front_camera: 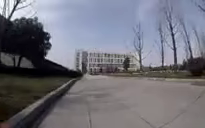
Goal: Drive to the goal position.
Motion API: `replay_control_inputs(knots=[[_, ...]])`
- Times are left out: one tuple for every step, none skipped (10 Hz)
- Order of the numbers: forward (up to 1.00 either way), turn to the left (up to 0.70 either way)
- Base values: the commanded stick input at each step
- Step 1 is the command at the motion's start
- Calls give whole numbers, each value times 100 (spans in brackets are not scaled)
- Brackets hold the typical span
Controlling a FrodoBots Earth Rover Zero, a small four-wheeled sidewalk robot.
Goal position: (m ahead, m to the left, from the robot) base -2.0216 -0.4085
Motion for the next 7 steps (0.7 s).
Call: replay_control_inputs(knots=[[0, 0], [0, 0], [0, 0], [0, 0], [0, 0], [0, 0], [-32, 0]])
